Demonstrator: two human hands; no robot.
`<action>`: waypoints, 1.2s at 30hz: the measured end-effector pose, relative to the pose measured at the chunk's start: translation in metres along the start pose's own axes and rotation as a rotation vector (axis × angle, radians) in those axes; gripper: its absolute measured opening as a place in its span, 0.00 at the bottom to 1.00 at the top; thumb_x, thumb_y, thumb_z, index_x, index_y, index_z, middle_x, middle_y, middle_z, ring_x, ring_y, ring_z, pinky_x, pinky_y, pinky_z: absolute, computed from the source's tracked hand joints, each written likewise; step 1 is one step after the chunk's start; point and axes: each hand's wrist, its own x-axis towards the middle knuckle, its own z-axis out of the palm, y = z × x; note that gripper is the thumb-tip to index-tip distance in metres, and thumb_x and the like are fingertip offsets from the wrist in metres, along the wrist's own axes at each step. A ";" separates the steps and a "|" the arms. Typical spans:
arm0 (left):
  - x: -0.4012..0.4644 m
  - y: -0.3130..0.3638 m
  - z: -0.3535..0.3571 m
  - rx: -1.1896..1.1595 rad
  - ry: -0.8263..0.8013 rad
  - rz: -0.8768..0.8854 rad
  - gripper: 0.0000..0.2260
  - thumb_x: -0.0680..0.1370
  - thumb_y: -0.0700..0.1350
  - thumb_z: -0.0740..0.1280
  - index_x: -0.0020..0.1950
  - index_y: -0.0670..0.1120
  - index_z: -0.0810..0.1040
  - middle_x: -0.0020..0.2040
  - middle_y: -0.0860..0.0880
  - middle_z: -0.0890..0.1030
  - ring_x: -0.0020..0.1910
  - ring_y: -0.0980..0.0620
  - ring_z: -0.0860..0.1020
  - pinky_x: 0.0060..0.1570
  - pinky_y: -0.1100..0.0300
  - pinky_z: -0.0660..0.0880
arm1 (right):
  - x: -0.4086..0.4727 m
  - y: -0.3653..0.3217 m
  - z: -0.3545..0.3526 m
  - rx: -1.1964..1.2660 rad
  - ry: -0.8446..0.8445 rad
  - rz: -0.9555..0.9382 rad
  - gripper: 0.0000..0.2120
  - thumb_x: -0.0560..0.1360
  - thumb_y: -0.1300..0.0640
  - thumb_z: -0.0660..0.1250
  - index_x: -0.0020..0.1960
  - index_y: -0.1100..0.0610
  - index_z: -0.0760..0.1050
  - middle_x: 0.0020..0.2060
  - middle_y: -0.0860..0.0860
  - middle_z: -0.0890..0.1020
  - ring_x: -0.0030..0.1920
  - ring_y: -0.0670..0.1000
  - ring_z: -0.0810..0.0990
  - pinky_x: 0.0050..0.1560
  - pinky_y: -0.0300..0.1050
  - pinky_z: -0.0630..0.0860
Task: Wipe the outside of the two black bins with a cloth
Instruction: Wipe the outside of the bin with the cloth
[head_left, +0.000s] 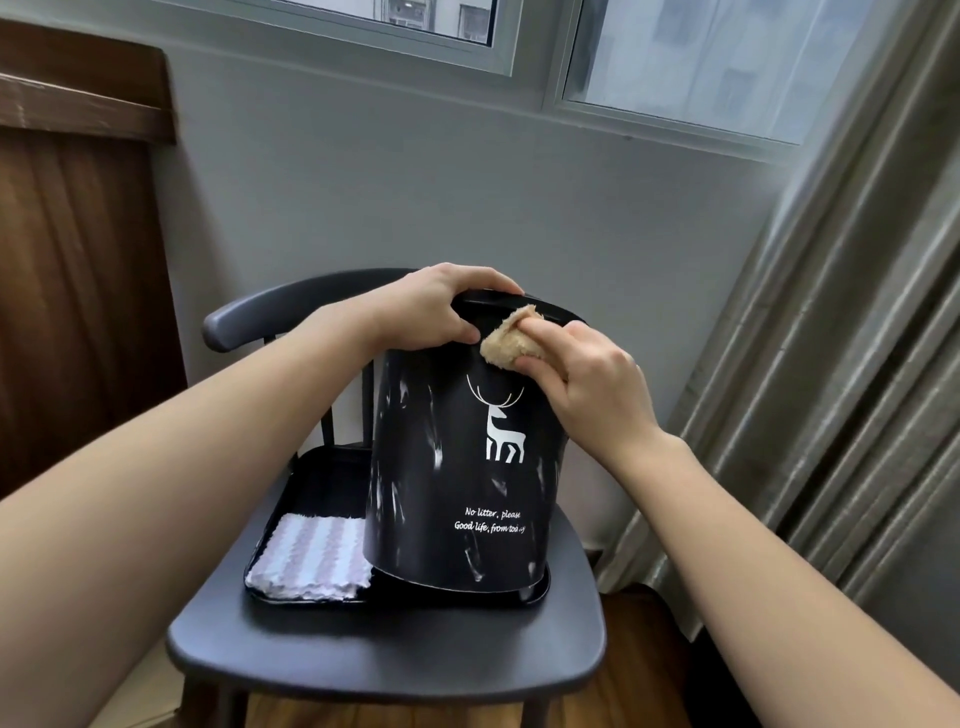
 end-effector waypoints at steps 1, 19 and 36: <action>0.000 0.000 0.001 0.009 0.001 0.008 0.27 0.76 0.36 0.72 0.69 0.60 0.76 0.64 0.61 0.79 0.65 0.58 0.76 0.71 0.53 0.71 | 0.003 -0.001 0.001 -0.002 0.004 0.016 0.16 0.78 0.49 0.69 0.65 0.50 0.78 0.42 0.52 0.79 0.45 0.54 0.78 0.41 0.45 0.71; -0.004 0.003 0.004 0.031 0.024 -0.044 0.27 0.76 0.39 0.71 0.68 0.66 0.75 0.62 0.63 0.79 0.65 0.55 0.75 0.73 0.46 0.66 | -0.001 -0.004 -0.003 -0.007 -0.011 -0.069 0.17 0.76 0.50 0.71 0.63 0.54 0.79 0.44 0.52 0.81 0.47 0.56 0.80 0.44 0.49 0.76; -0.011 0.002 0.009 0.100 0.096 -0.023 0.26 0.76 0.47 0.74 0.68 0.69 0.72 0.53 0.71 0.69 0.65 0.57 0.65 0.74 0.52 0.60 | -0.043 -0.002 0.009 -0.072 -0.006 -0.156 0.17 0.79 0.50 0.67 0.66 0.54 0.78 0.40 0.52 0.77 0.38 0.54 0.78 0.30 0.52 0.77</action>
